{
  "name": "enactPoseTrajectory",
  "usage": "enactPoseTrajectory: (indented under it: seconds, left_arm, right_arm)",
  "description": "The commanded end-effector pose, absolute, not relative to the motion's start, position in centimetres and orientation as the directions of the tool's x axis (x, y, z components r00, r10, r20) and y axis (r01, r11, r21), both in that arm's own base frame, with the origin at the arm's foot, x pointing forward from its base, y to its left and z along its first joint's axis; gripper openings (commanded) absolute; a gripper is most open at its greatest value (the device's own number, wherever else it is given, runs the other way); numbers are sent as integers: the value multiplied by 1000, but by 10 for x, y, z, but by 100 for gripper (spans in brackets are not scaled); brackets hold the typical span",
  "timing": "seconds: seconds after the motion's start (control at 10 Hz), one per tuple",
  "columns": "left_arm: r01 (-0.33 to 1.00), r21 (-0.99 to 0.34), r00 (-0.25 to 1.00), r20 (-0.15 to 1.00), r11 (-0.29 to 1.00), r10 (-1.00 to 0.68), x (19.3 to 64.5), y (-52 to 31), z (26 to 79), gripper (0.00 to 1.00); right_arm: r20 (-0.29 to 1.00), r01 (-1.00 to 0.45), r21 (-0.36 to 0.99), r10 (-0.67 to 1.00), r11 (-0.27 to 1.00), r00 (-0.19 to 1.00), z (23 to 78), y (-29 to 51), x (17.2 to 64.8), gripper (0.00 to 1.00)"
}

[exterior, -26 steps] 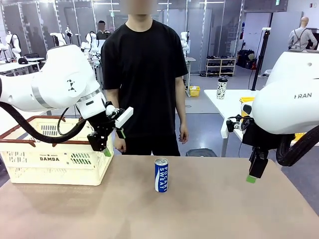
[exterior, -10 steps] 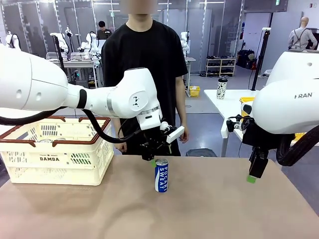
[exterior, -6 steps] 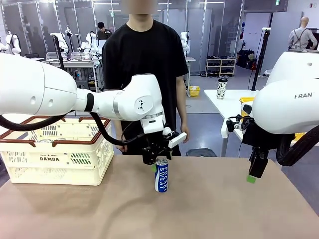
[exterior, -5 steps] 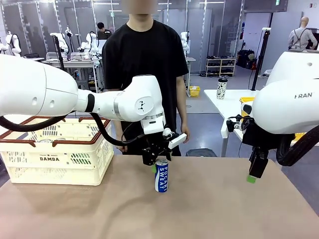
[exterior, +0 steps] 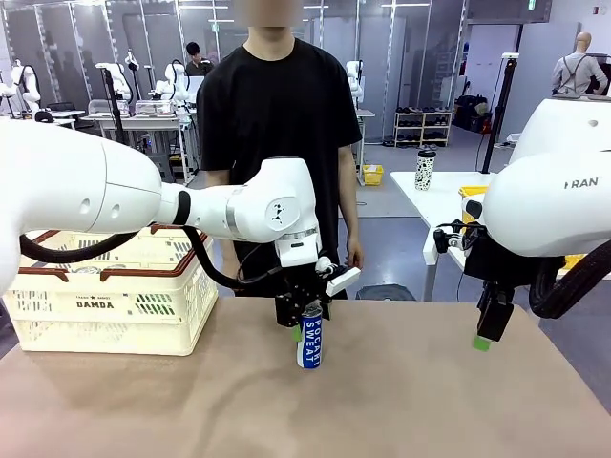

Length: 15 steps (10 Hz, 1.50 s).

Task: Place the drinks into the Shopping basket.
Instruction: Pick up one drink and place it into the Shopping basket.

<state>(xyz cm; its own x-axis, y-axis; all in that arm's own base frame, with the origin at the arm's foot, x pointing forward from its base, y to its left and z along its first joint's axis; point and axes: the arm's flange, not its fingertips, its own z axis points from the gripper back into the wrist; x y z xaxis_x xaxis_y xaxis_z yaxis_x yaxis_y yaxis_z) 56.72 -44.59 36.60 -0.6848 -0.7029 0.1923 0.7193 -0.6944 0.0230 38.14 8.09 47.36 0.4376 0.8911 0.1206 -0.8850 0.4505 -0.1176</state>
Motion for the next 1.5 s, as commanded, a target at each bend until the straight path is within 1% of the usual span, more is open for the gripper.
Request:
enactPoseTrajectory:
  seconds: [0.0,0.1,0.2,0.3,0.4,0.5,0.6,0.7,0.8,0.9,1.0,1.1,1.4]
  left_arm:
    - [731,-6,-673,156,-682,-723,572,-449,368,100]
    - [724,-11,-680,157,-690,-716,572,-449,366,97]
    - [726,-6,-679,156,-688,-718,573,-448,365,80]
    - [728,-9,-676,155,-685,-720,574,-448,364,77]
    - [733,-10,-671,152,-680,-725,574,-448,364,77]
    - [737,-9,-666,156,-676,-729,575,-448,363,57]
    - [740,-13,-662,161,-672,-732,575,-449,363,57]
    - [738,-13,-663,166,-674,-729,575,-450,363,37]
    - [737,-15,-664,170,-676,-728,574,-451,363,37]
    - [734,-15,-667,176,-679,-724,573,-452,363,17]
    - [728,-16,-672,183,-685,-718,572,-453,364,17]
    - [726,-20,-675,171,-688,-718,570,-456,368,0]
    - [722,-24,-679,162,-691,-716,562,-456,393,0]
  right_arm:
    - [112,-884,-121,891,453,441,474,80,381,100]
    - [112,-884,-121,891,453,441,474,80,381,100]
    - [112,-884,-121,891,453,441,474,80,381,100]
    - [112,-884,-121,891,453,441,474,80,381,100]
    - [112,-884,-121,891,453,441,474,80,381,100]
    - [112,-884,-121,891,453,441,474,80,381,100]
    - [112,-884,-121,891,453,441,474,80,381,100]
    - [112,-884,-121,891,453,441,474,80,381,100]
    - [112,-884,-121,891,453,441,474,80,381,100]
    - [112,-884,-121,891,453,441,474,80,381,100]
    - [112,-884,-121,891,453,441,474,80,381,100]
    - [112,-884,-121,891,453,441,474,80,381,100]
    - [112,-884,-121,891,453,441,474,80,381,100]
